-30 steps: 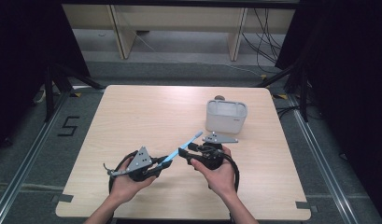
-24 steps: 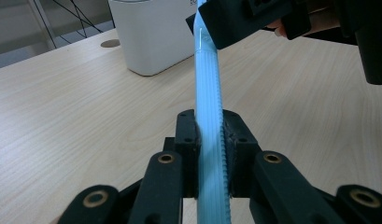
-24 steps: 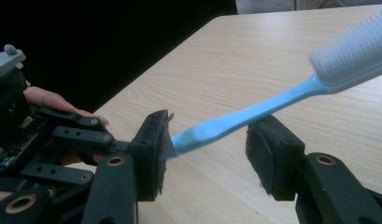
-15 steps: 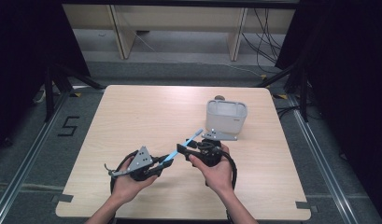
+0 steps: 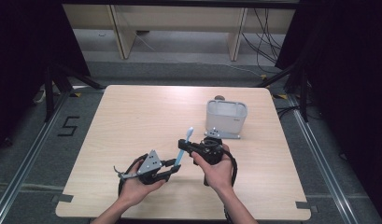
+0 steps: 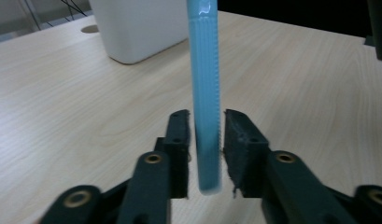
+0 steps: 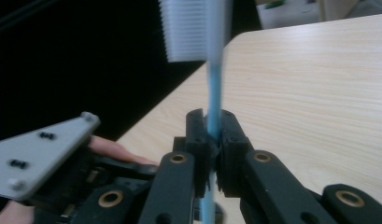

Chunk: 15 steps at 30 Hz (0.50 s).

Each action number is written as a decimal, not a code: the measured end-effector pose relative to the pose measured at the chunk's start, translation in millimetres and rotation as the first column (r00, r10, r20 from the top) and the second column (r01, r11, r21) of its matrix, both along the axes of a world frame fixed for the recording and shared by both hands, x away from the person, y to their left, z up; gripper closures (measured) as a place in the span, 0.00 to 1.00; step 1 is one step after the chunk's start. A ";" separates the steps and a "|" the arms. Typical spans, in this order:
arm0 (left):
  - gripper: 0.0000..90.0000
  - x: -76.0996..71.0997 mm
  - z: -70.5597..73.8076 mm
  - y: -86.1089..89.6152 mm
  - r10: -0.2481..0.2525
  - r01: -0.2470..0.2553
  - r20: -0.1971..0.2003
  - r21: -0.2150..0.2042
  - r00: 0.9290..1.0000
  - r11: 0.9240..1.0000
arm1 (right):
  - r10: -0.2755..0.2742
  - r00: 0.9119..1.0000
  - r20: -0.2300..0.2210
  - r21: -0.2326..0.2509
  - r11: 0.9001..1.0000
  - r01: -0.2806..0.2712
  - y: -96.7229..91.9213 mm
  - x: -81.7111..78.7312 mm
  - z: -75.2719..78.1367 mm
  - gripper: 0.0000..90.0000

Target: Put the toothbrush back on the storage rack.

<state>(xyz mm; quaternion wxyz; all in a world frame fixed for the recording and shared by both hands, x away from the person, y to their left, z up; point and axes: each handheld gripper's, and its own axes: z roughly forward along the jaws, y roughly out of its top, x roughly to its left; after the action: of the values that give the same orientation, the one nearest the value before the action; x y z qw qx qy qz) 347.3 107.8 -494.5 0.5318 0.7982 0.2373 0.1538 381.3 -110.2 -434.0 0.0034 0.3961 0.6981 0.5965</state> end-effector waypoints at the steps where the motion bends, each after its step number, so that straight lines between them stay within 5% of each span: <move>1: 0.67 -0.3 0.2 -1.3 -0.009 0.009 0.003 -0.002 1.000 1.000 | 0.008 1.000 0.003 -0.004 1.000 -0.008 0.1 0.2 0.3 0.95; 8: 0.43 -9.3 8.9 10.3 0.012 -0.012 0.003 0.005 1.000 1.000 | -0.045 0.997 0.069 -0.096 0.994 0.051 -10.6 2.3 8.5 0.95; 15: 0.37 -11.4 14.7 47.2 0.110 -0.110 0.015 -0.008 0.994 0.994 | -0.077 0.989 0.126 -0.153 0.984 0.096 -21.1 3.2 17.4 0.95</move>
<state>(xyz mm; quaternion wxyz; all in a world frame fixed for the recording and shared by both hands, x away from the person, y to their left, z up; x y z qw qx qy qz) 335.9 155.0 -479.8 0.5272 0.7809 0.2773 0.1881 384.5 -131.3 -416.5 0.1025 0.3882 0.7238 0.5611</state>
